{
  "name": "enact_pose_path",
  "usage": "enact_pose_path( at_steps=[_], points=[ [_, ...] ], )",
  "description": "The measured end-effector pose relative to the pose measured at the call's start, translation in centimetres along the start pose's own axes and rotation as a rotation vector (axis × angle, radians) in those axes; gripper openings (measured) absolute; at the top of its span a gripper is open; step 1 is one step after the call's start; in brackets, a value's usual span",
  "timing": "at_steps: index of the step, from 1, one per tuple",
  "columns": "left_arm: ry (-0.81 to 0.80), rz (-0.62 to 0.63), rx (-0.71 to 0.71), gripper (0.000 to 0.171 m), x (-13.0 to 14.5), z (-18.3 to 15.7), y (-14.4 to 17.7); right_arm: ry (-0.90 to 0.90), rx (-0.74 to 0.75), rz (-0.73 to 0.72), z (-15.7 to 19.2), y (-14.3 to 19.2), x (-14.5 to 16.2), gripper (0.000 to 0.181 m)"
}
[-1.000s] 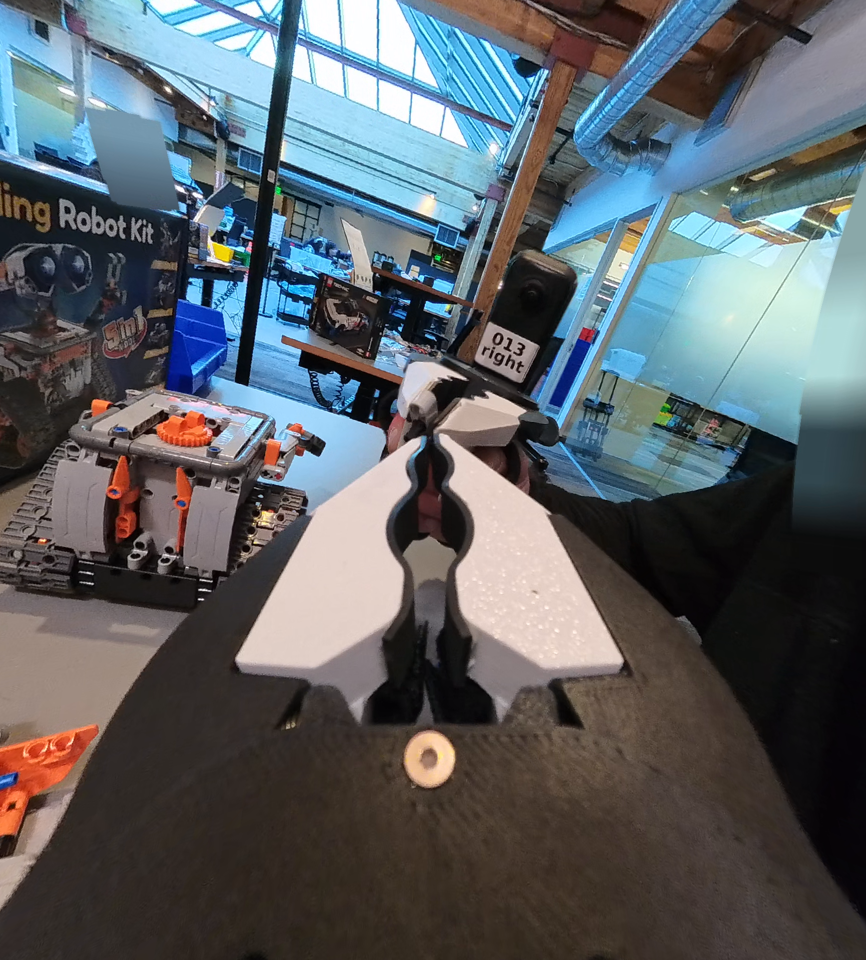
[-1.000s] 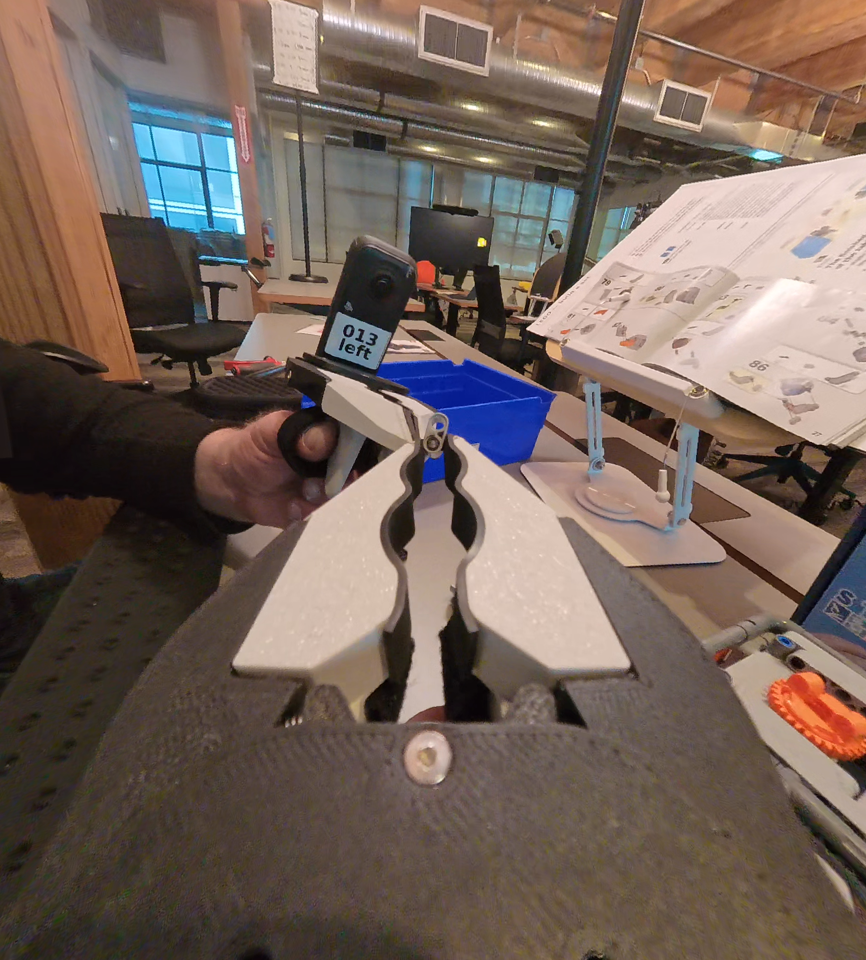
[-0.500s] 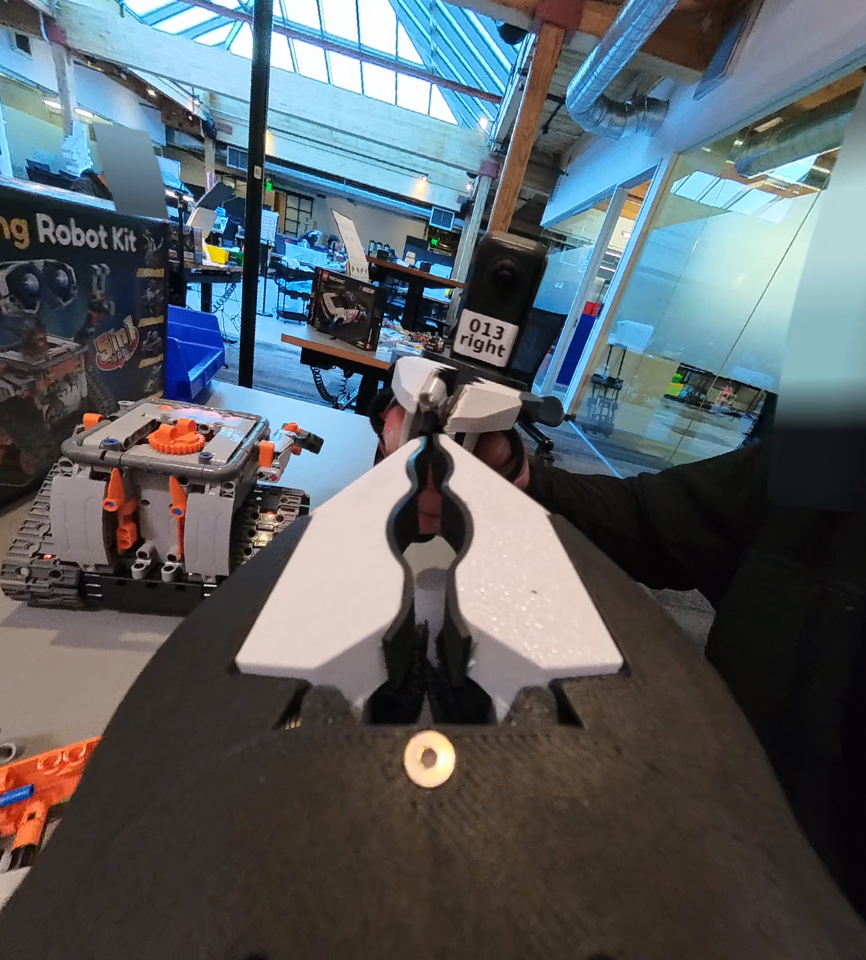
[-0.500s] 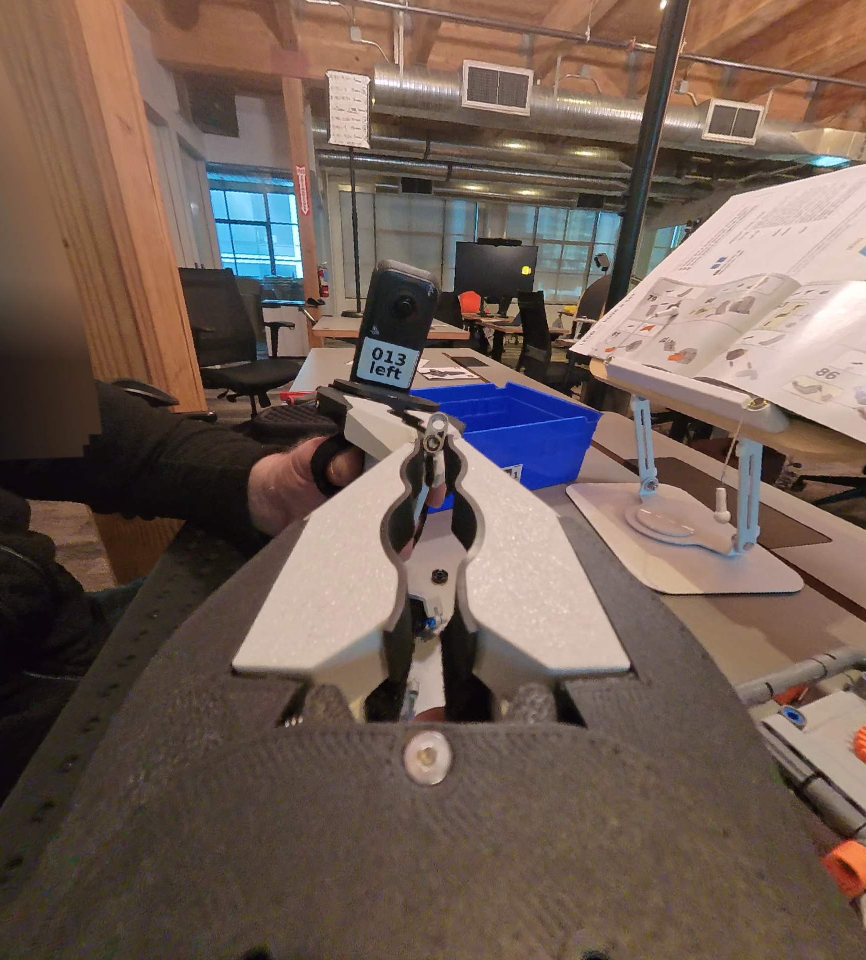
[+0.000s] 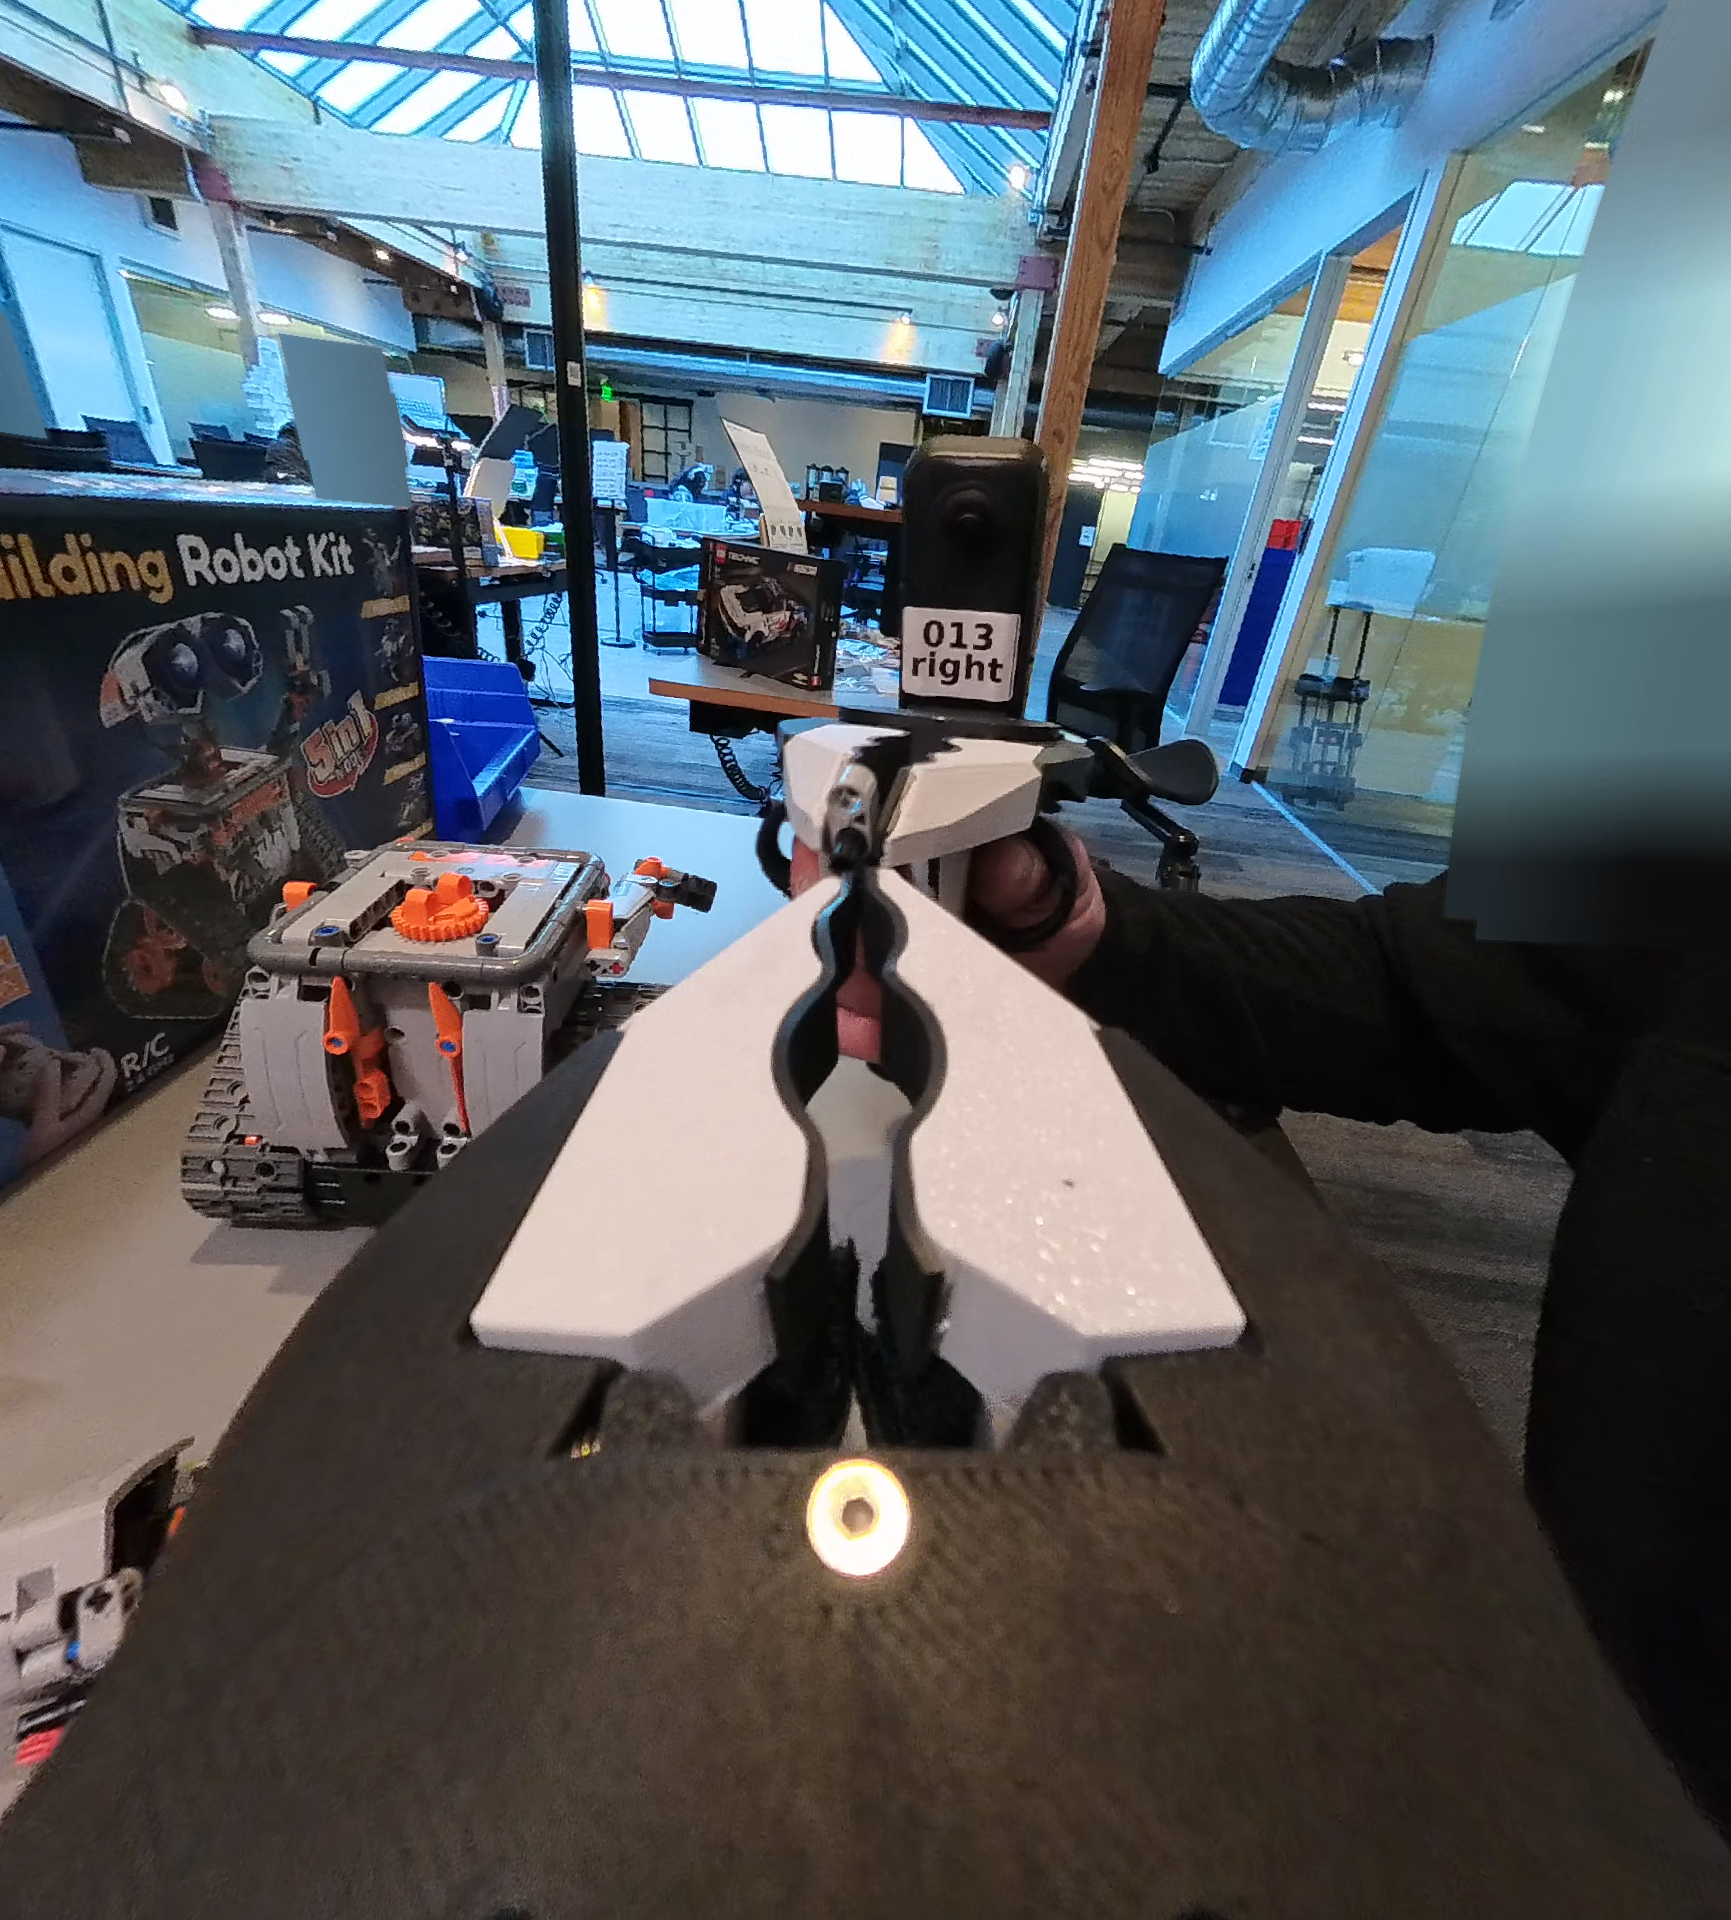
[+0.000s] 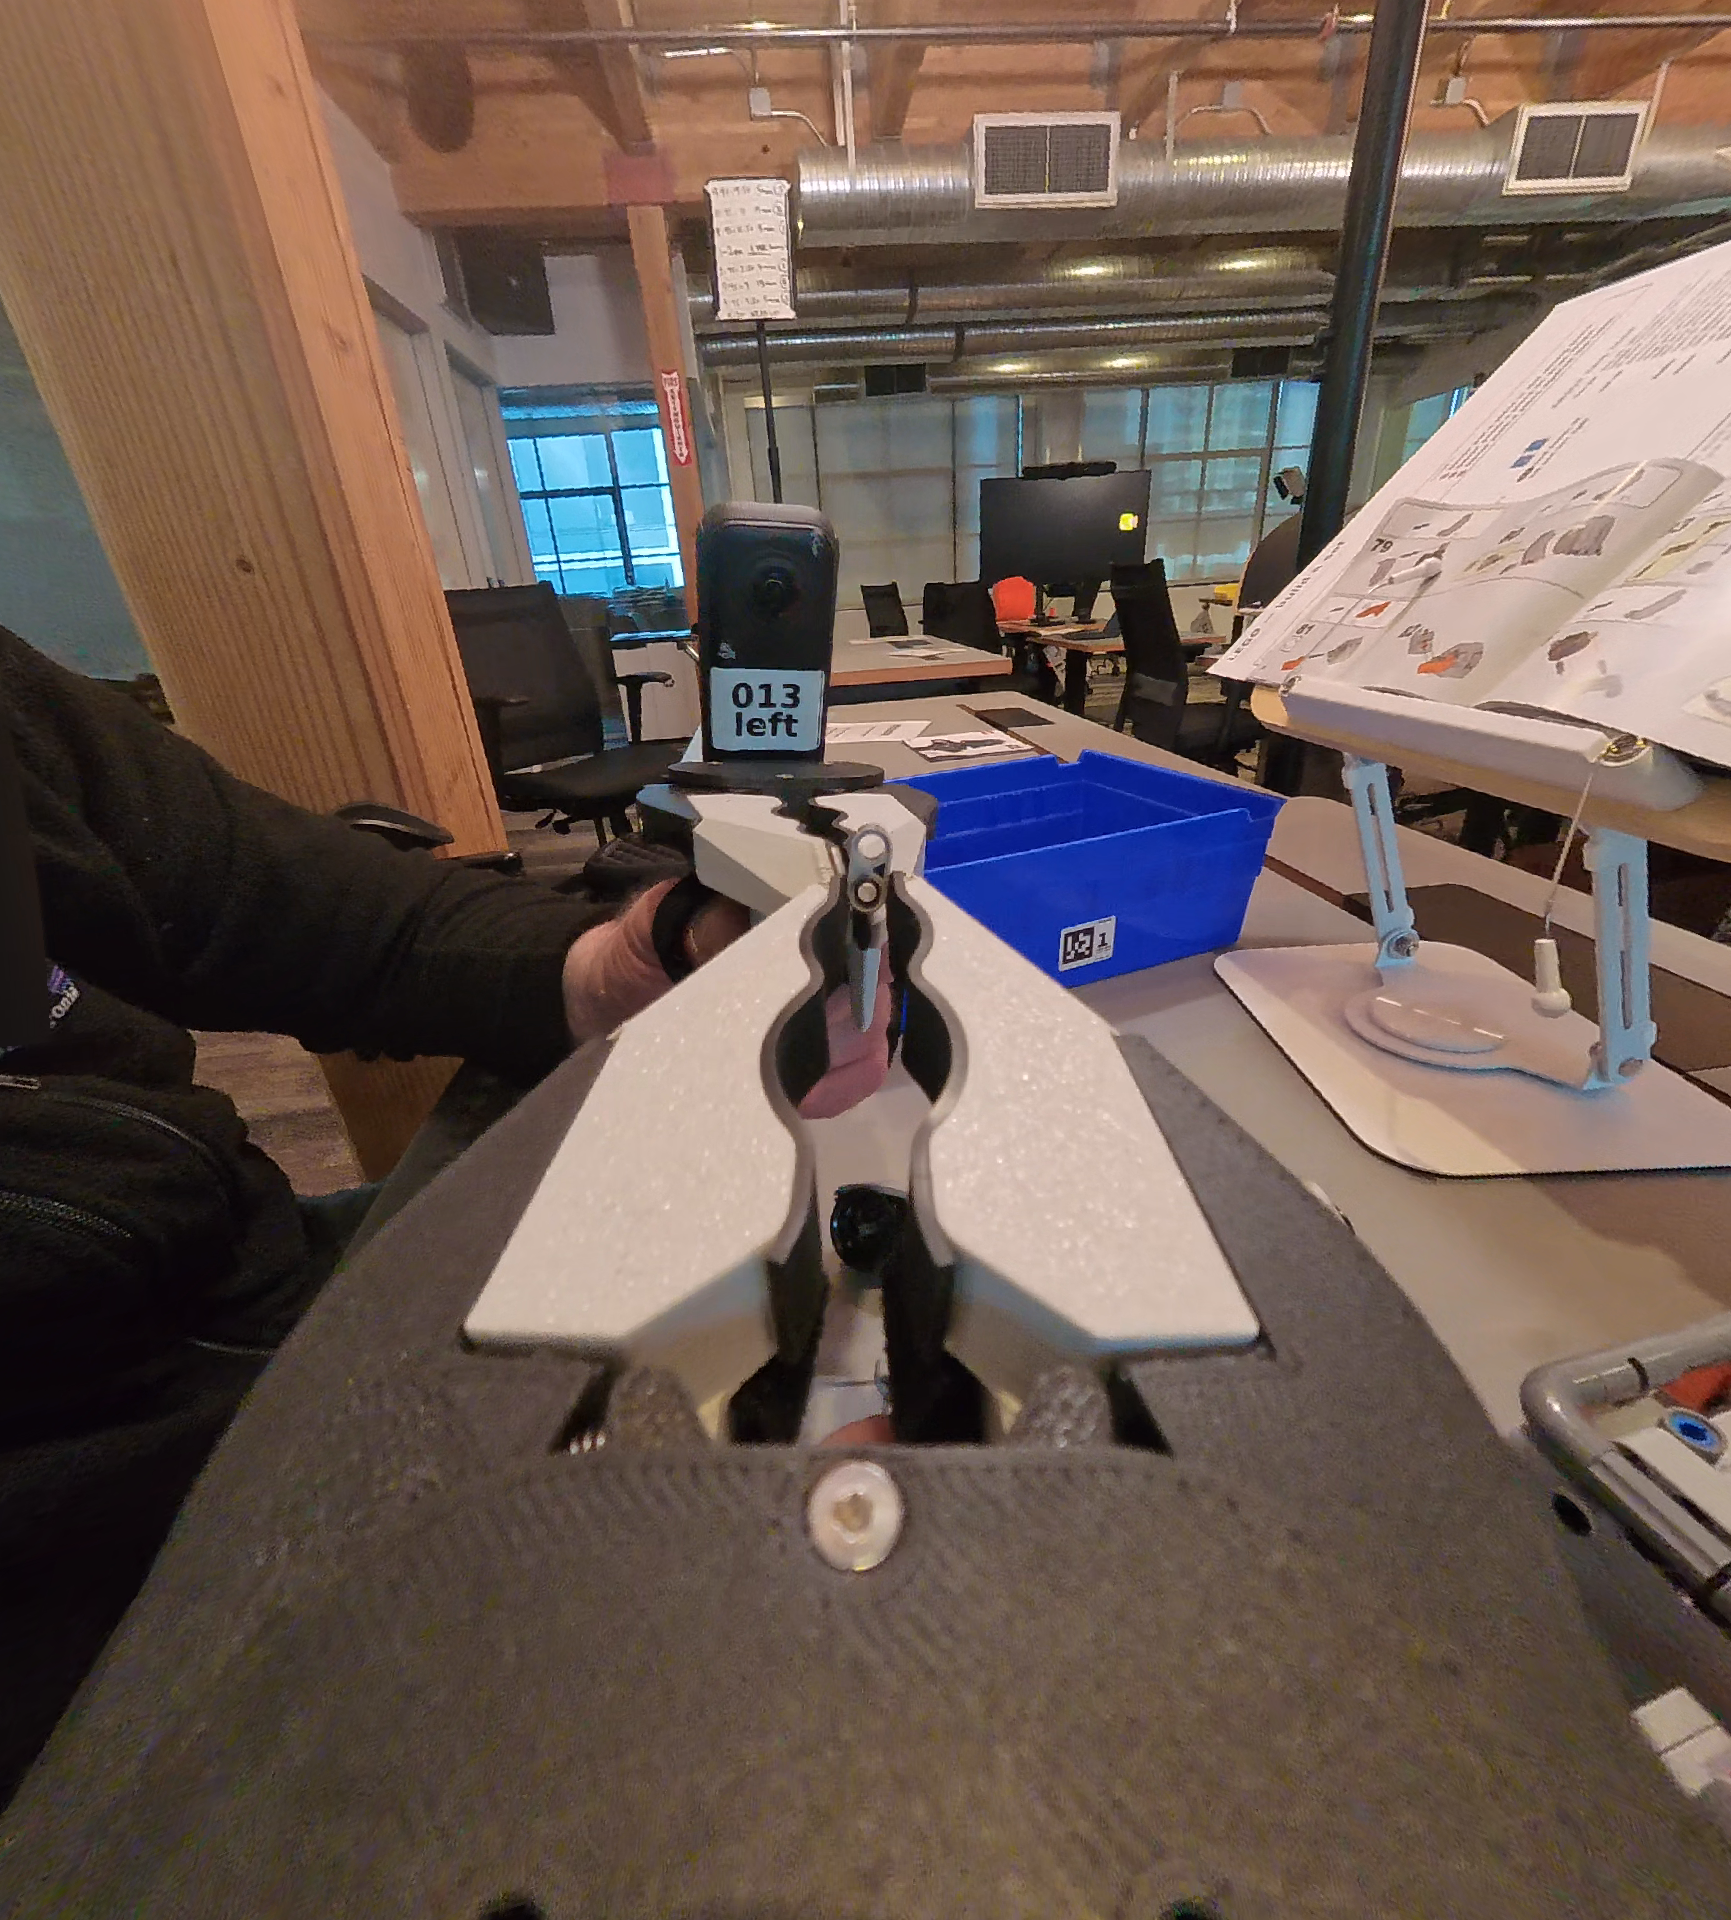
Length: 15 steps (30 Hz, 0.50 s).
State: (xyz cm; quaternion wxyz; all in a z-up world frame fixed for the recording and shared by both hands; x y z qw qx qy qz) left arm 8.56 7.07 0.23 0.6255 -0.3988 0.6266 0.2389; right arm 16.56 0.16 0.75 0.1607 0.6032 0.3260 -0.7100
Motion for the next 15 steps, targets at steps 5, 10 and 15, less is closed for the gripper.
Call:
enact_pose_path(
  at_steps=[5,10,15],
  points=[
    [-0.046,0.008,-0.003,0.000,-0.16,-0.19,0.21,-0.003,-0.009,0.008,0.03,0.06,-0.03,0.004],
    [-0.116,0.036,-0.025,0.004,-0.31,-0.44,0.32,-0.006,-0.015,0.013,0.06,0.11,-0.03,0.004],
    [-0.169,0.056,-0.037,0.005,-0.28,-0.52,0.34,-0.018,-0.016,0.016,0.02,0.08,0.04,0.004]
  ],
)
Point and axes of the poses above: each gripper's, where its closed fingertips meet, y back along the fingers, x out of its underside, z = x × y across the jaws, the point moved 6 cm from there along y, back along the fingers, and after that the axes turned 7 degrees about -z, right-handed, at the moved point
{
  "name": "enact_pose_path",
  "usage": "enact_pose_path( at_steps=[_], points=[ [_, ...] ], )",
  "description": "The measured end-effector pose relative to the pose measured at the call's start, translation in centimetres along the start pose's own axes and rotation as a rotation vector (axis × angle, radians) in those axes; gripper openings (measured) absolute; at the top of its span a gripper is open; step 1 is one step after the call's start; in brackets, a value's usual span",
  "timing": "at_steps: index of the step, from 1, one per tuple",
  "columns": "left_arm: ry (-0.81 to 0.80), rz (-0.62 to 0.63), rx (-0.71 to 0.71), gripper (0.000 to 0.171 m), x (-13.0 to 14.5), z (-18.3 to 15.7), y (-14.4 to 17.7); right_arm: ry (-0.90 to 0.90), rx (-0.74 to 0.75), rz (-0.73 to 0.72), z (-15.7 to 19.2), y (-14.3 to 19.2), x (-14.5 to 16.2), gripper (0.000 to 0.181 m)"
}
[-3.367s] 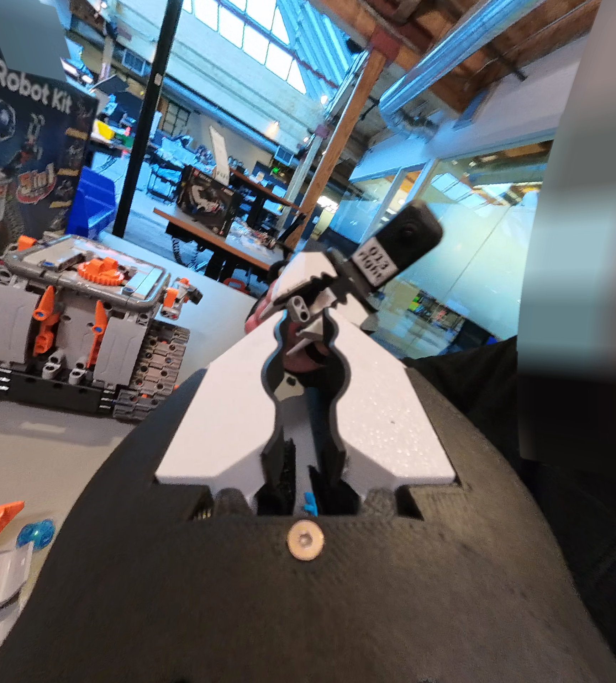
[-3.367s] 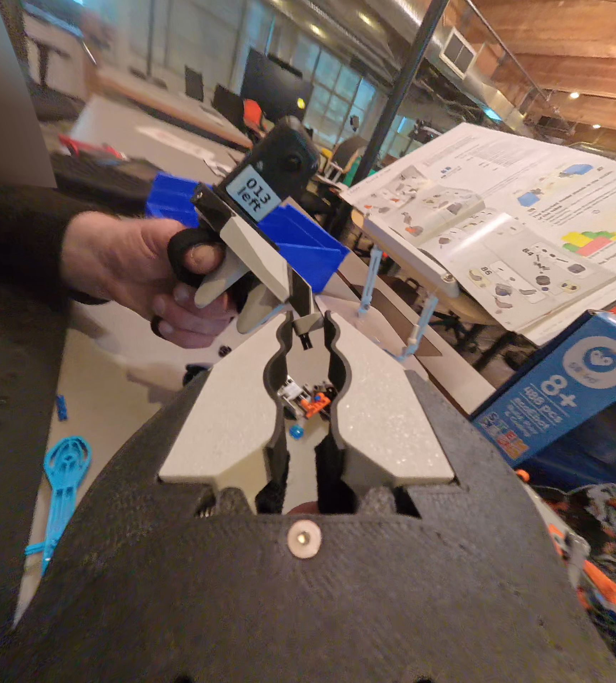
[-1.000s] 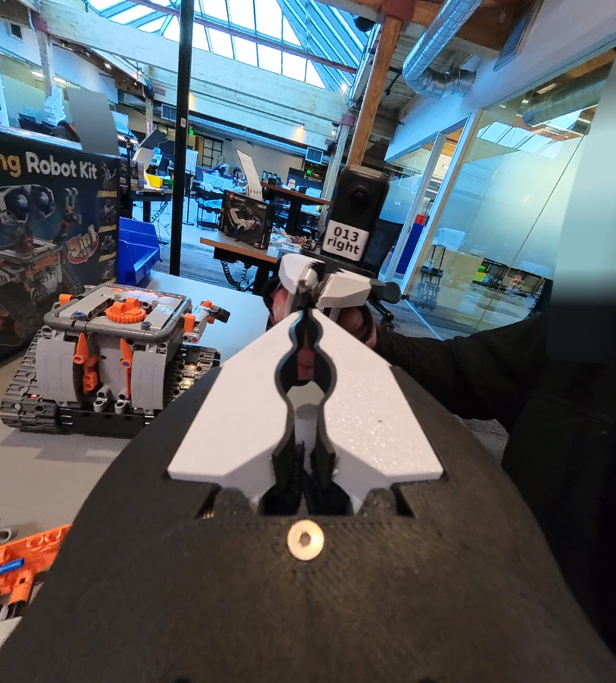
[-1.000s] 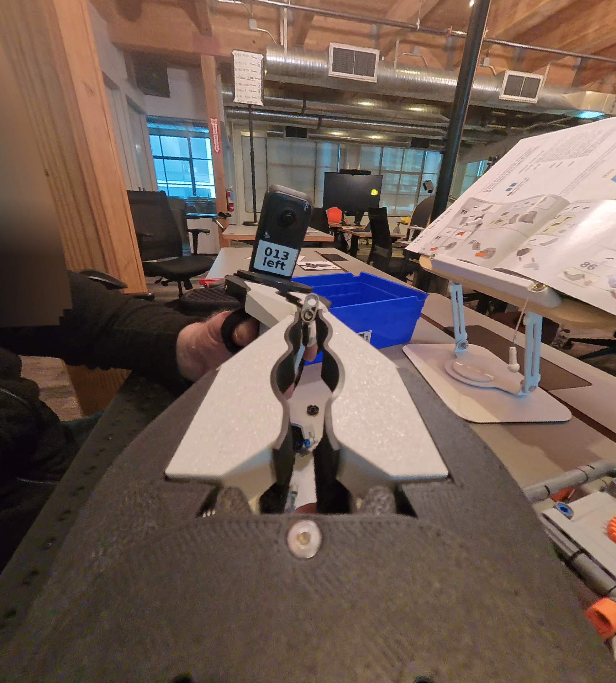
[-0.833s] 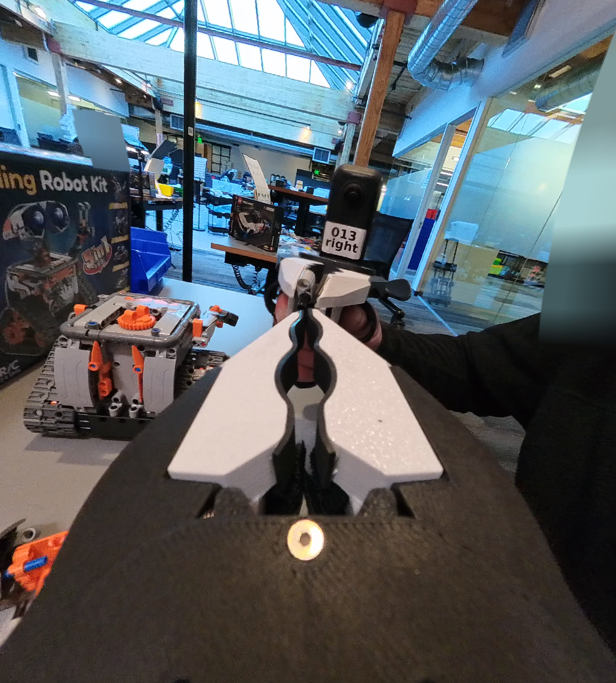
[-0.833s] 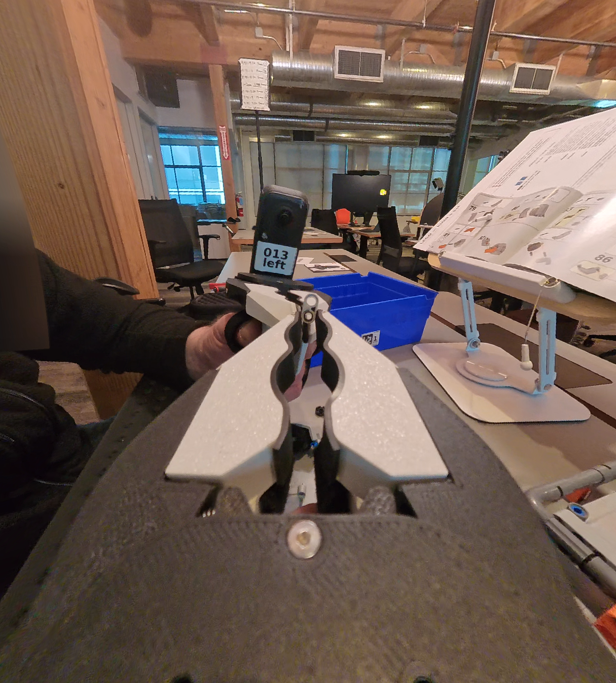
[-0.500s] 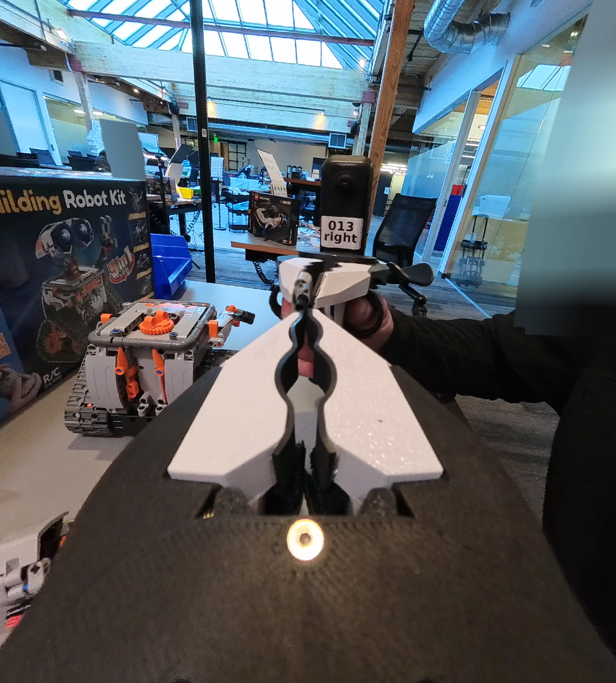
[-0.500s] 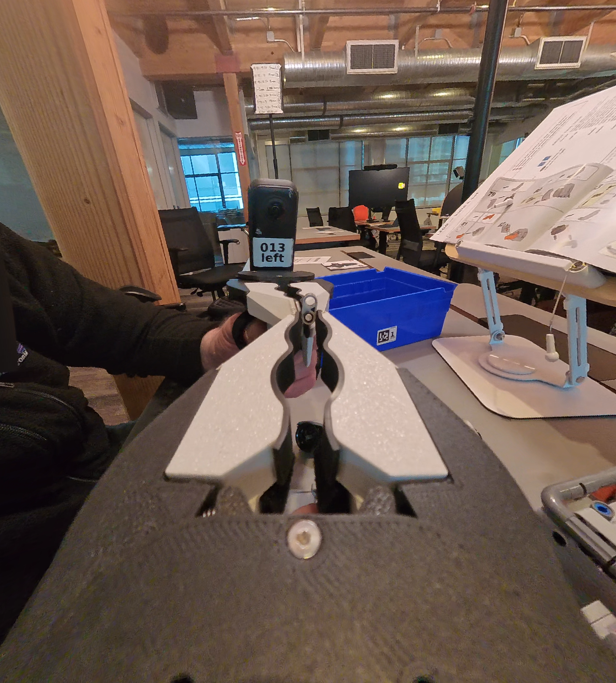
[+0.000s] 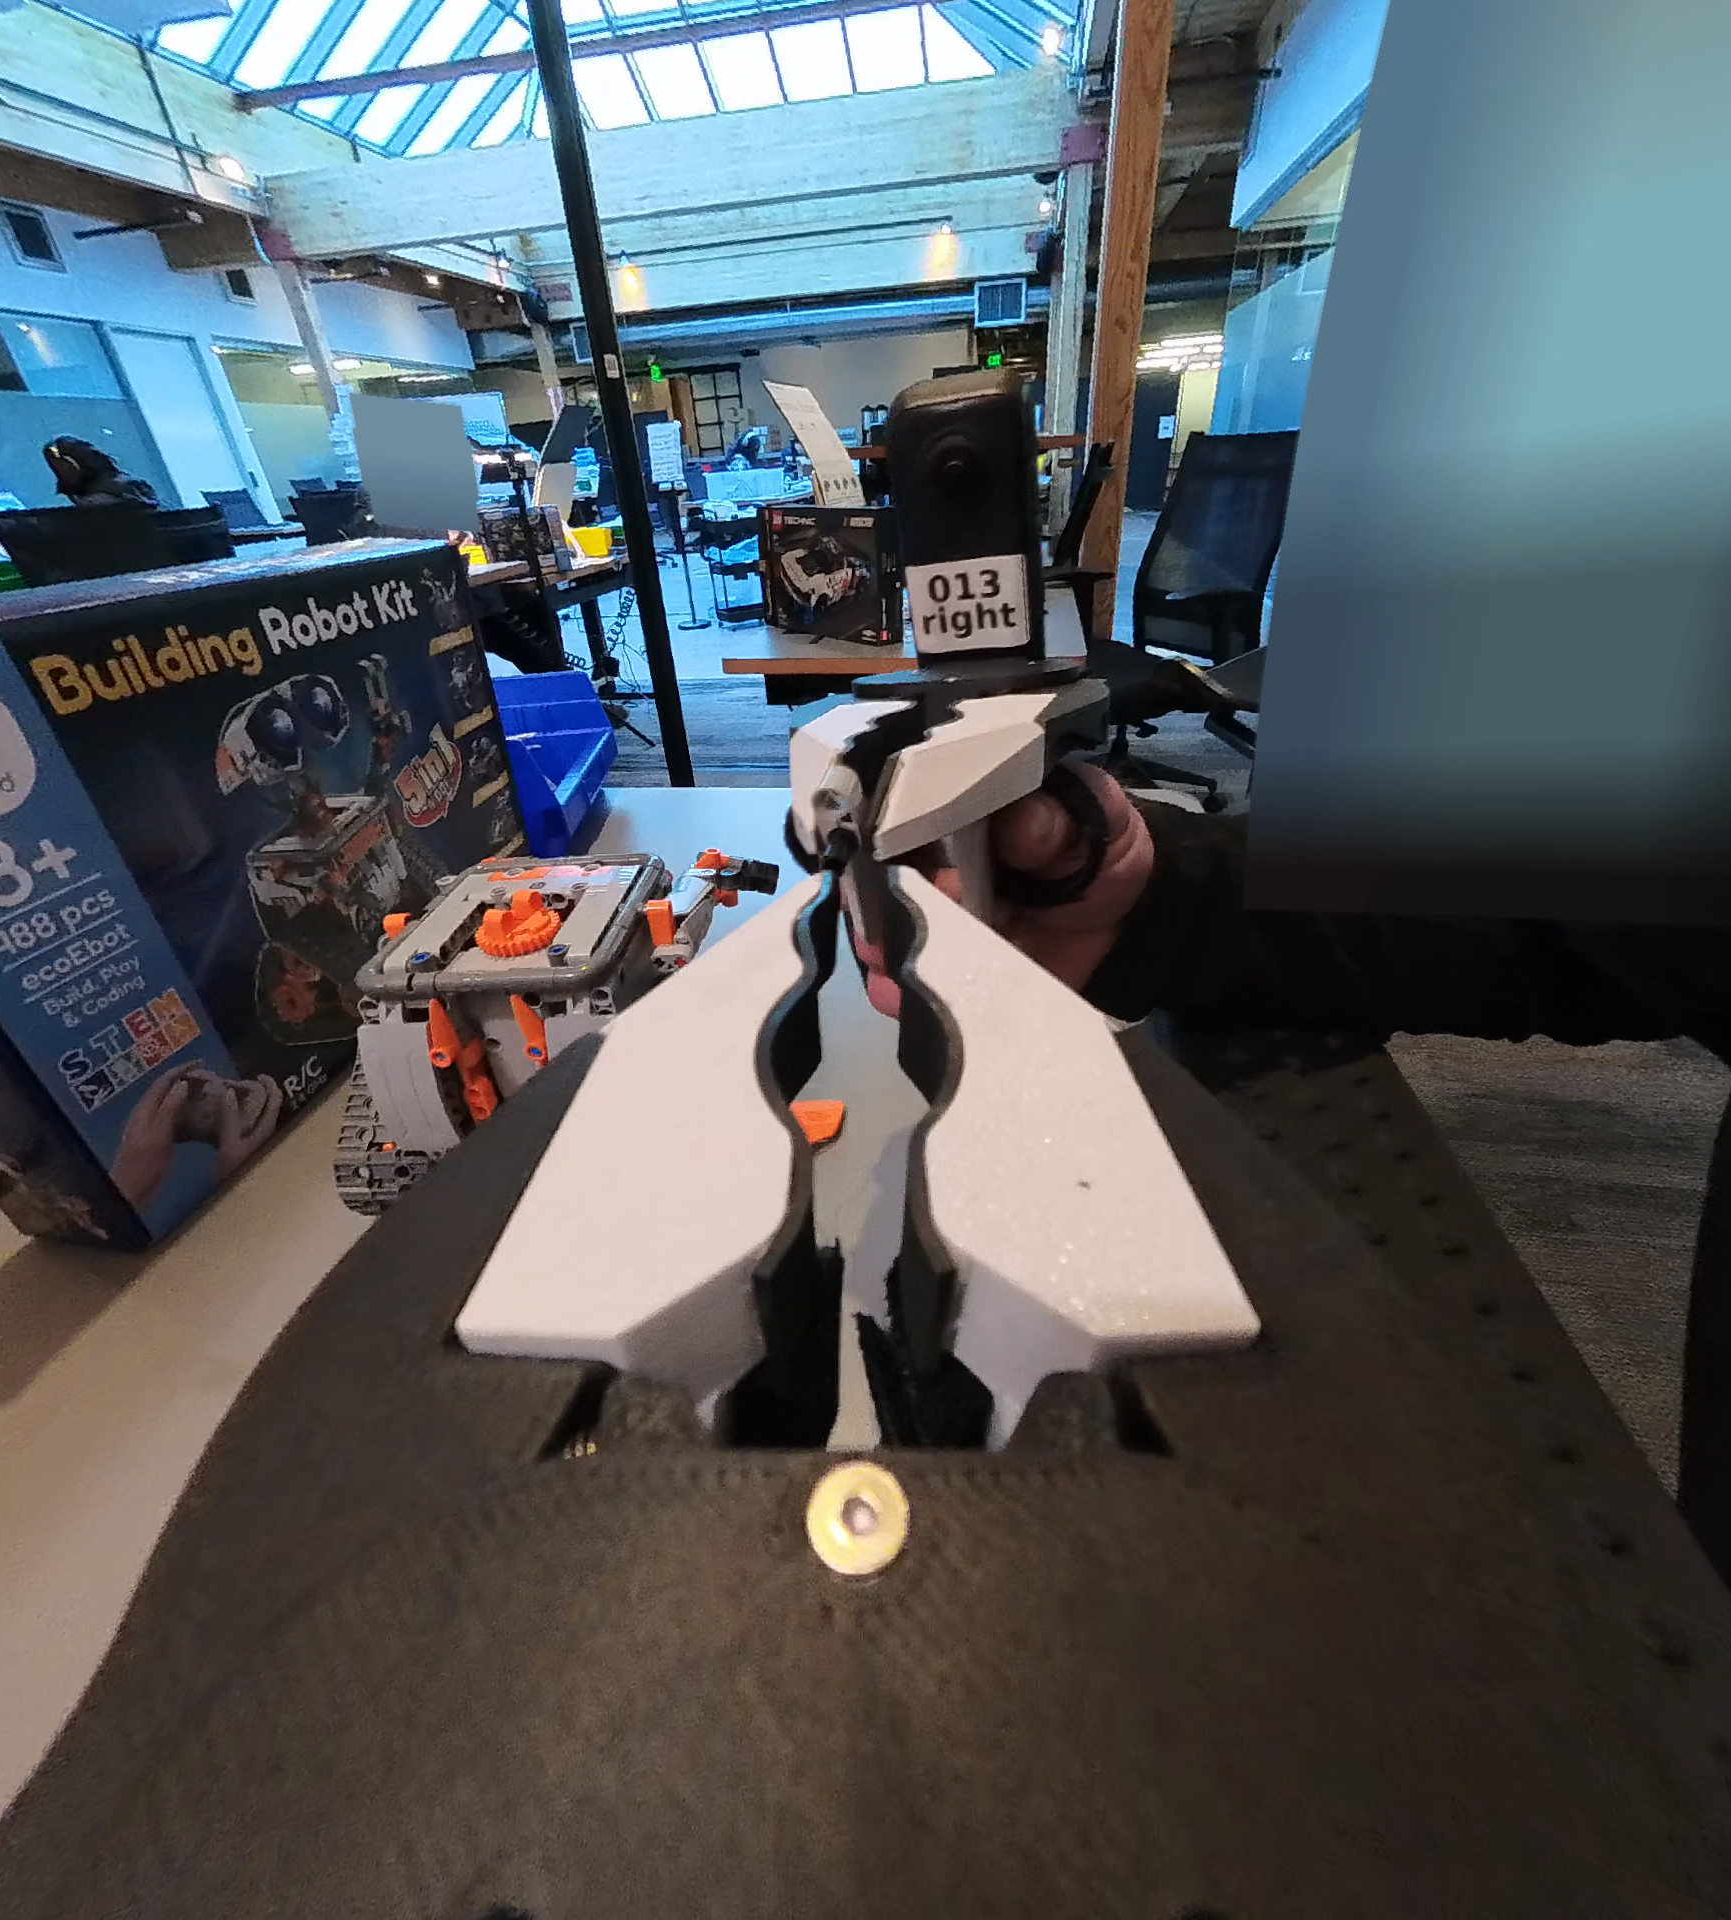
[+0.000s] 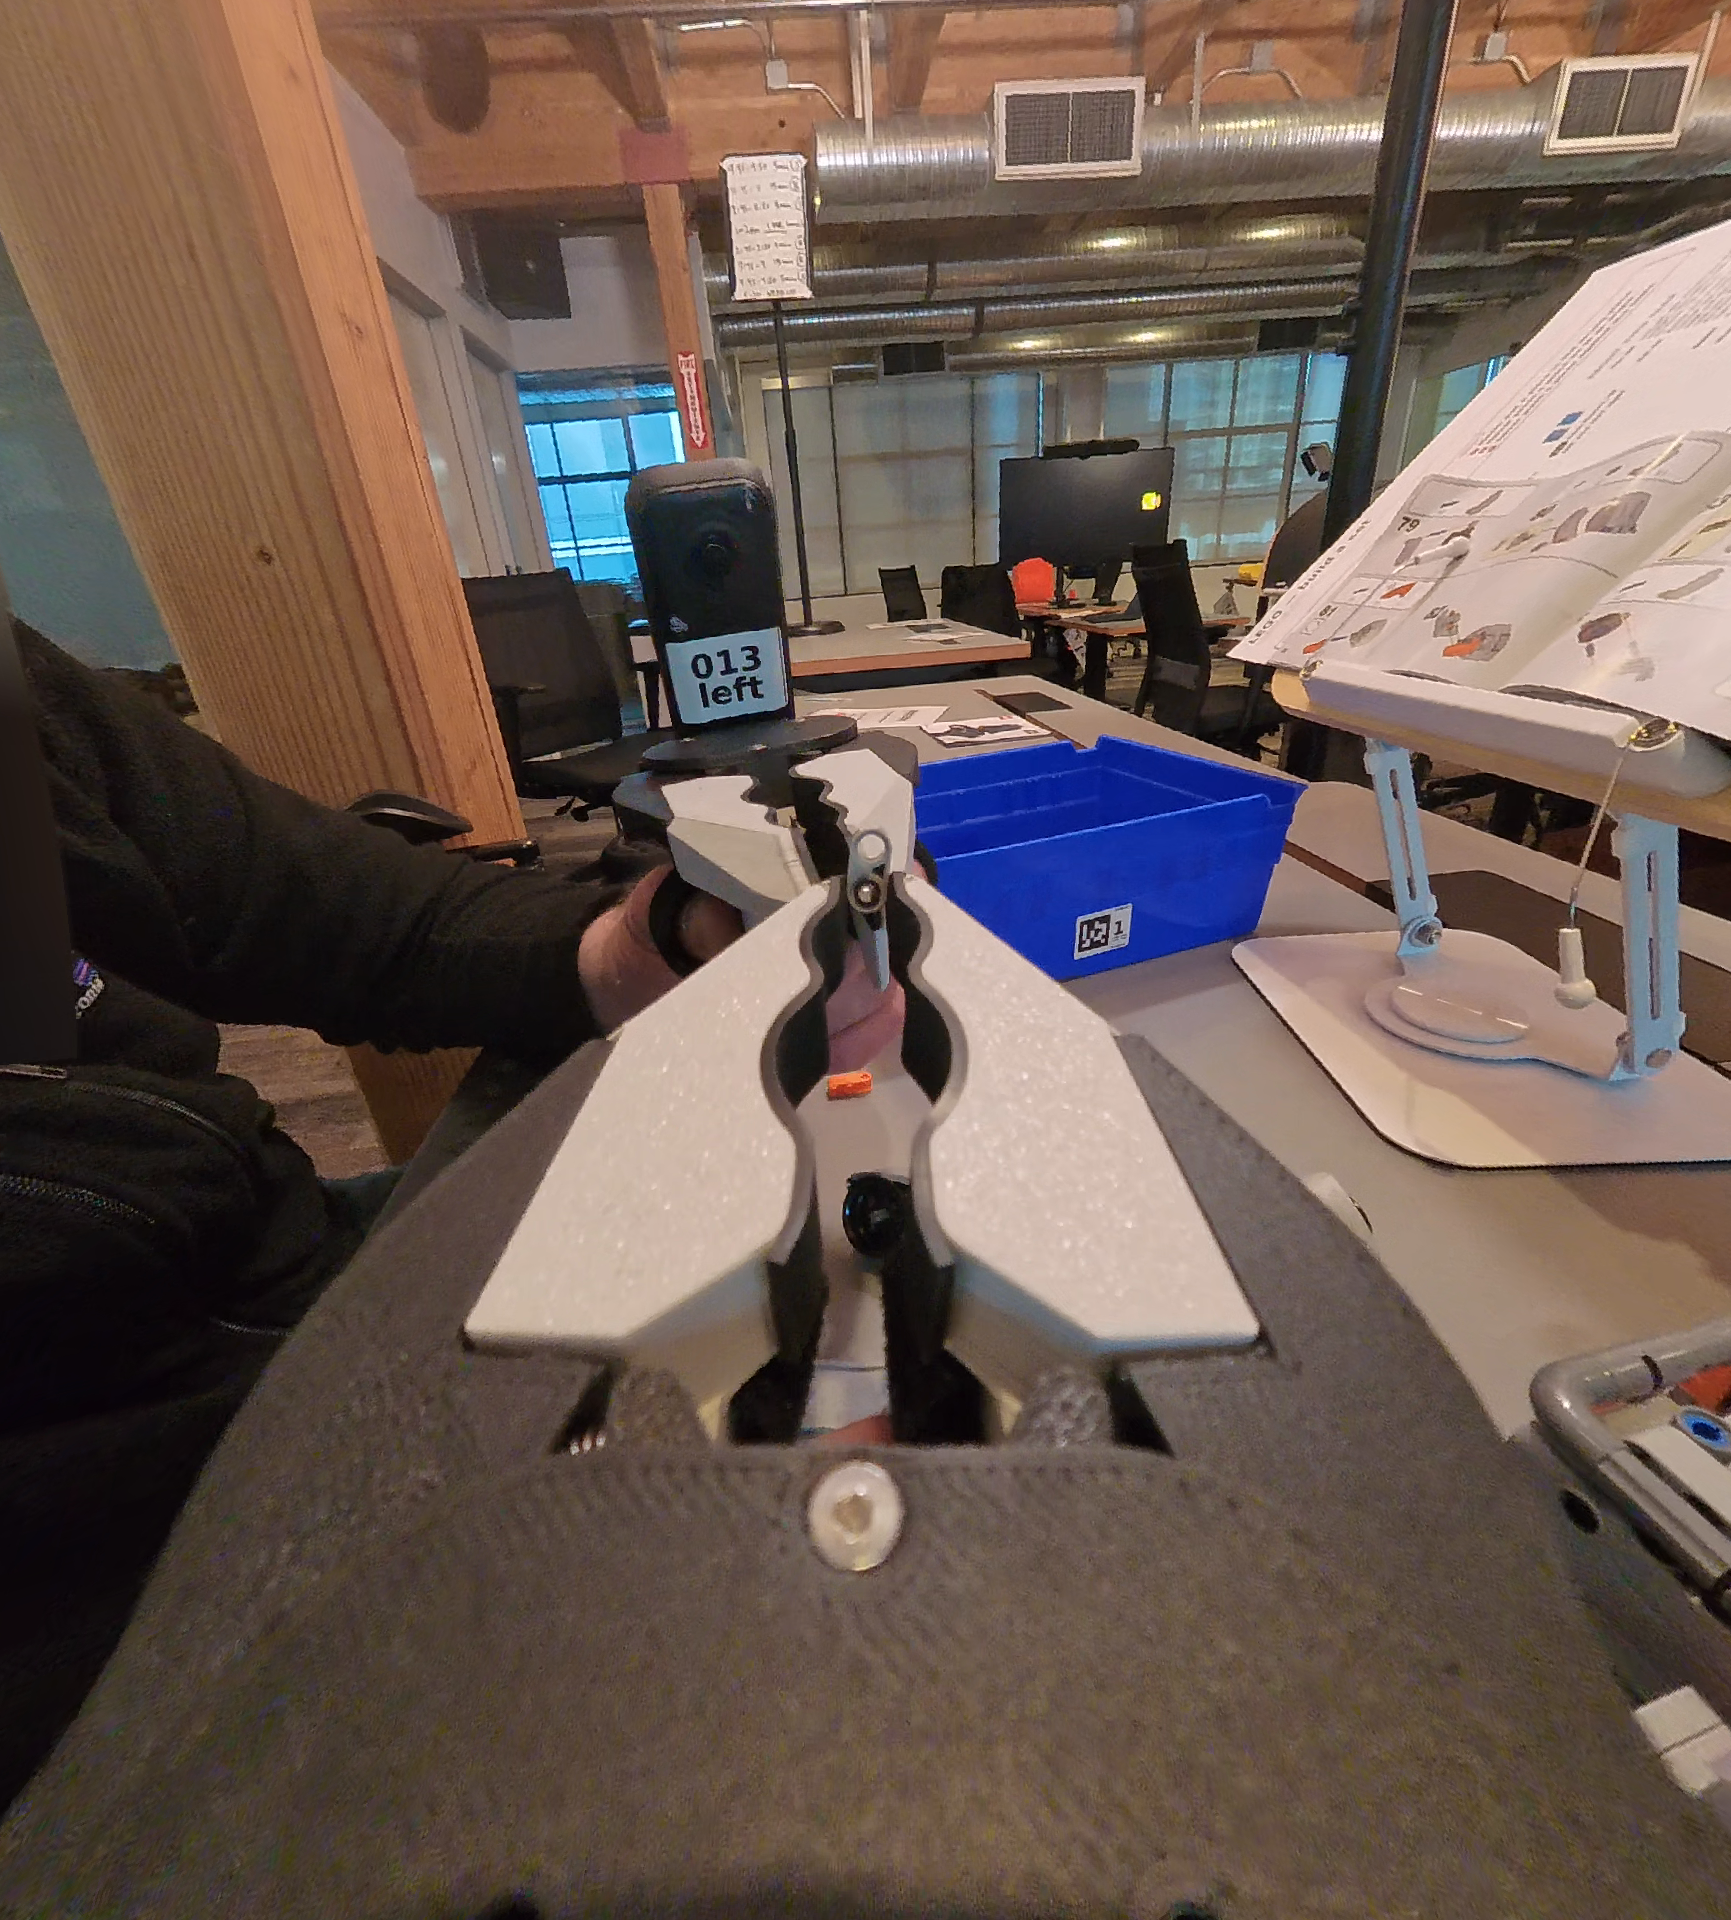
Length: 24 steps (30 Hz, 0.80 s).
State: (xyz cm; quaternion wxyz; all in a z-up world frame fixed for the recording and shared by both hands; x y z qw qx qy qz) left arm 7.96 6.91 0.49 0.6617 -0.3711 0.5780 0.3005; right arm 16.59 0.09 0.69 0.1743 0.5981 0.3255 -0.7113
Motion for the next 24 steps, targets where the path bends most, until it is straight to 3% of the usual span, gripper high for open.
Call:
enact_pose_path(
  at_steps=[7,24],
  points=[
    [-0.008,-0.016,-0.042,0.011,-0.29,0.70,0.43,-0.003,0.006,-0.004,-0.11,0.05,0.00,0.004],
    [-0.004,0.001,0.013,0.001,-0.17,0.14,0.22,-0.010,-0.022,0.020,0.15,-0.17,0.29,0.005]
  ],
)
Point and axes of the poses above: each gripper's, where its closed fingertips meet, y back along the fingers, x out of its underside, z = x × y across the jaws, the point moved 6 cm from there along y, back along the fingers, and after that the axes turned 7 degrees about -z, right-handed, at the moved point
